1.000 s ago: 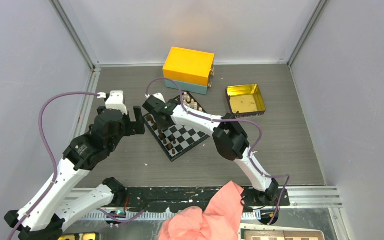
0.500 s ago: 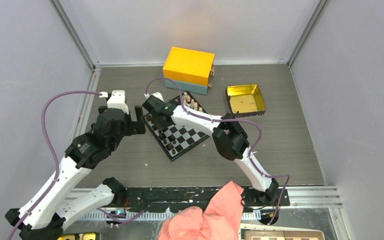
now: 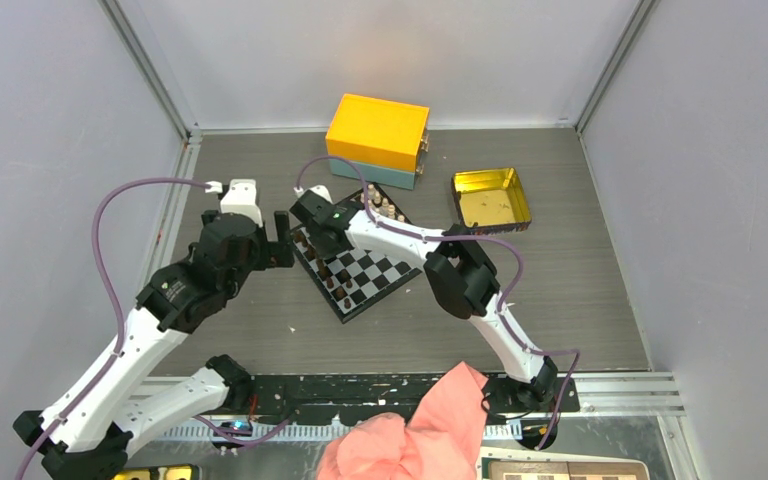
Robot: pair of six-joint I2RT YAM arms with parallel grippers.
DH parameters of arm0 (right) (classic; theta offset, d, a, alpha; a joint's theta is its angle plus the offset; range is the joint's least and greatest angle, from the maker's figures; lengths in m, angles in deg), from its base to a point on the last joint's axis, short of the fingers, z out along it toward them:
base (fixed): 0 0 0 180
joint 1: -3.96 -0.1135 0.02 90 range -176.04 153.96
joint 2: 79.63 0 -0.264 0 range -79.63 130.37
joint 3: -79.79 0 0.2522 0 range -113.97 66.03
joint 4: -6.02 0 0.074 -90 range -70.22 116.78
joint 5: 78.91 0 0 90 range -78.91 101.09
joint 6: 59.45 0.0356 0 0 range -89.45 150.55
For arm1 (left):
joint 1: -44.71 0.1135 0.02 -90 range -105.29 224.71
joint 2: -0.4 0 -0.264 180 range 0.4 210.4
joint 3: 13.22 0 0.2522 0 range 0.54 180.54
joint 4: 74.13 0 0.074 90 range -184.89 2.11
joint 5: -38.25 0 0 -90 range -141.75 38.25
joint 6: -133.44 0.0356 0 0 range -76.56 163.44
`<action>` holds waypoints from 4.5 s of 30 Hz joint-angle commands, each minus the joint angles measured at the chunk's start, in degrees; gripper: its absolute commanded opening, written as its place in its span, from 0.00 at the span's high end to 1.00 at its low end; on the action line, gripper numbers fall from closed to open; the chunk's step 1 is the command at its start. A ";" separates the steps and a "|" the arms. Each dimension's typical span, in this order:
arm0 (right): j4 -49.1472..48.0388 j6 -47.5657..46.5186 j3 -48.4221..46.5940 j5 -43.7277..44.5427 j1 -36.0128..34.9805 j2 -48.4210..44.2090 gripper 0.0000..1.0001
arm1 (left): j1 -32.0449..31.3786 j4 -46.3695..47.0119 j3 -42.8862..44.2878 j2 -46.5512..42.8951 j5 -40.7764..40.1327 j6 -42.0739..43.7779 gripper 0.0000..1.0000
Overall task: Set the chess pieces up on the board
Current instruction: Place the chess piece on the chessboard, then pick up the chess piece from the storage box.
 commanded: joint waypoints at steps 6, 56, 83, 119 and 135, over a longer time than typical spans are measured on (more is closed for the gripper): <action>-2.57 -0.49 0.44 -1.35 0.38 -0.38 0.95 | -0.21 3.28 0.52 0.79 -0.68 1.57 0.00; -1.97 0.97 5.92 12.10 11.78 -20.81 0.63 | 3.66 13.68 7.83 11.68 3.57 5.95 0.00; -8.34 25.01 15.56 5.95 42.03 -17.16 0.61 | 6.98 12.24 12.68 23.49 6.63 5.51 0.00; -11.85 31.11 19.61 -0.95 42.65 -11.71 0.64 | 6.97 10.98 12.87 24.98 6.28 5.58 0.00; -14.02 40.28 24.73 -5.19 42.30 -14.02 0.66 | 6.98 10.31 13.04 24.66 7.42 3.63 0.01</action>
